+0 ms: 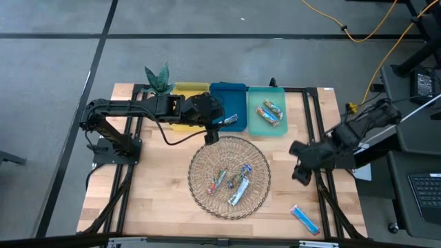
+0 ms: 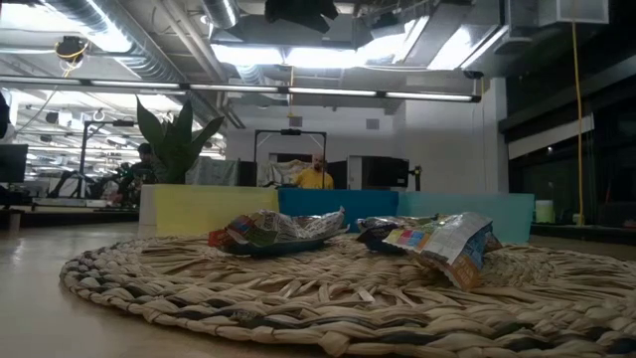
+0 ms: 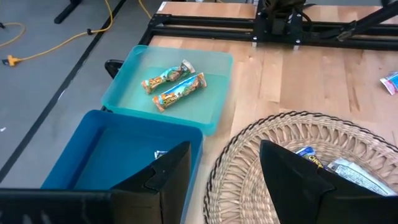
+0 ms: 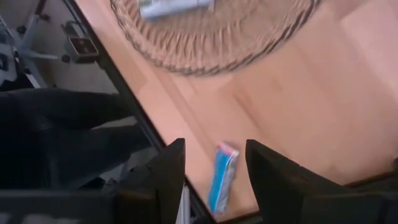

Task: Pick and place Granola Bars by type
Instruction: Put the red granola bar into the yellow bin

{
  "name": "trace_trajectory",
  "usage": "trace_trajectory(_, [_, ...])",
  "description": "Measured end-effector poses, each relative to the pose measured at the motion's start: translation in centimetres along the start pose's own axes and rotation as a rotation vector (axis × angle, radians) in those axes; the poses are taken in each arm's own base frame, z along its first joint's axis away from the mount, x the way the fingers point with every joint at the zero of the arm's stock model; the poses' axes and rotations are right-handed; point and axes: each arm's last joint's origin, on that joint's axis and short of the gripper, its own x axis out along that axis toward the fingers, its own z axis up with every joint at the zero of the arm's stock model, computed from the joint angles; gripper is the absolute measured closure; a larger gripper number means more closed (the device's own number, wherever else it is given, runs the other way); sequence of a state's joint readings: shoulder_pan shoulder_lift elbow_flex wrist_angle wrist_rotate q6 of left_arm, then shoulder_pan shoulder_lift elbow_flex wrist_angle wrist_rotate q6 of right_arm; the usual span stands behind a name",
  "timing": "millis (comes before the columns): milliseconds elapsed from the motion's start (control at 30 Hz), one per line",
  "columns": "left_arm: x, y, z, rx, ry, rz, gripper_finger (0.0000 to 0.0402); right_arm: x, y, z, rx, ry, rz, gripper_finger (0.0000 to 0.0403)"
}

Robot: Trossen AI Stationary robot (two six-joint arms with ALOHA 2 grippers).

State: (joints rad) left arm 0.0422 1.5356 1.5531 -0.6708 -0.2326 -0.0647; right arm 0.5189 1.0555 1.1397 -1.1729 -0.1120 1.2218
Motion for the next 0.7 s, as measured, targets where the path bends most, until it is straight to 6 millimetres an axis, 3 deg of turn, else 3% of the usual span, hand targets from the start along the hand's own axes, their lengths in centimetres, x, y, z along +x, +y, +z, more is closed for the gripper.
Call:
trace_trajectory(300, [0.0,-0.1,0.0,0.000,0.003,-0.050,0.0217,3.8,3.1,-2.6,0.058,0.052,-0.051,0.0232])
trace_trajectory(700, [0.0,-0.2,0.0,0.026,0.005,-0.072,0.0217,9.5,5.1,-7.7,0.264,0.110,-0.248,0.0232])
